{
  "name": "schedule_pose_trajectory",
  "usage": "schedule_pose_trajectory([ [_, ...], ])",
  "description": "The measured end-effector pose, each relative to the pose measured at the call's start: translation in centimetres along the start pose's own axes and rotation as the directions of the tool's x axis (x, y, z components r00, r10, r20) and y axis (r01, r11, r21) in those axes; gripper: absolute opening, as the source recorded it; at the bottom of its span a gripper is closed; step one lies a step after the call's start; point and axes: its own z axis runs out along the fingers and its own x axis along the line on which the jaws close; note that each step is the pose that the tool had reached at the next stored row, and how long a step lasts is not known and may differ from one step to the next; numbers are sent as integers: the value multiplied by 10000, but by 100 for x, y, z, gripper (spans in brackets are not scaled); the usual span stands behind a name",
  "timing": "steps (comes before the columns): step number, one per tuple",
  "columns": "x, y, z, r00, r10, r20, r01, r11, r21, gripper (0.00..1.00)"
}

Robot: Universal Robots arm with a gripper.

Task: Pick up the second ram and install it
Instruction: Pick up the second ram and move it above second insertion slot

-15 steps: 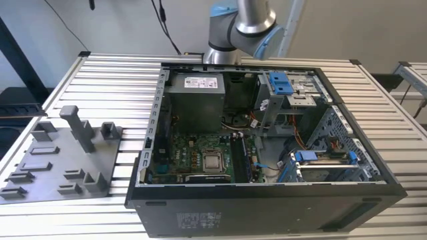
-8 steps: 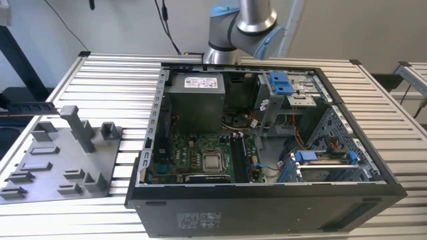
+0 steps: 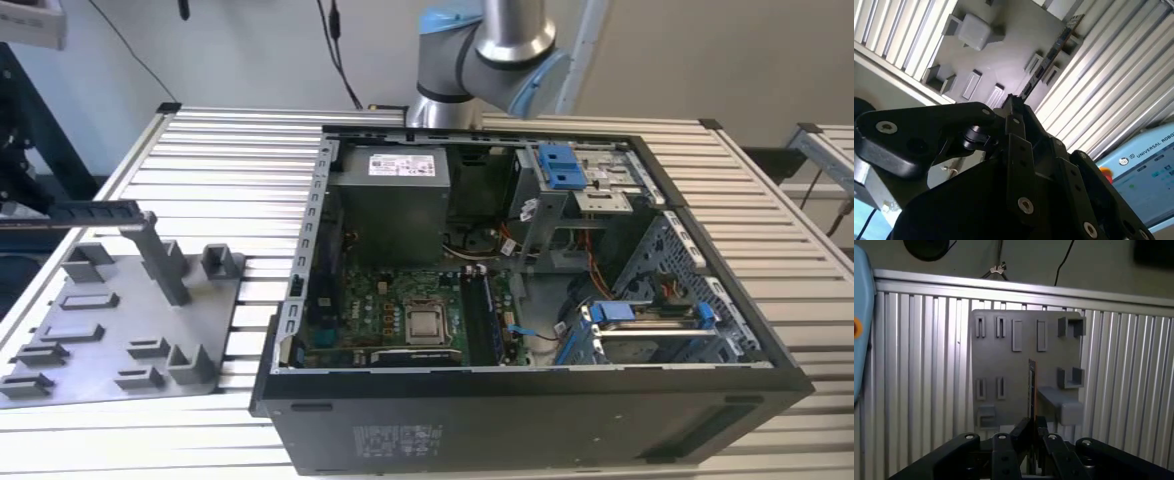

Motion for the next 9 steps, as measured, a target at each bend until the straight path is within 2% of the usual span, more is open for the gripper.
schedule_pose_trajectory([
  [4, -20, -104, 6, 10000, 32, -7, -32, 10000, -2, 17],
  [9, -33, -253, 12, 10000, 43, -20, -43, 10000, -64, 17],
])
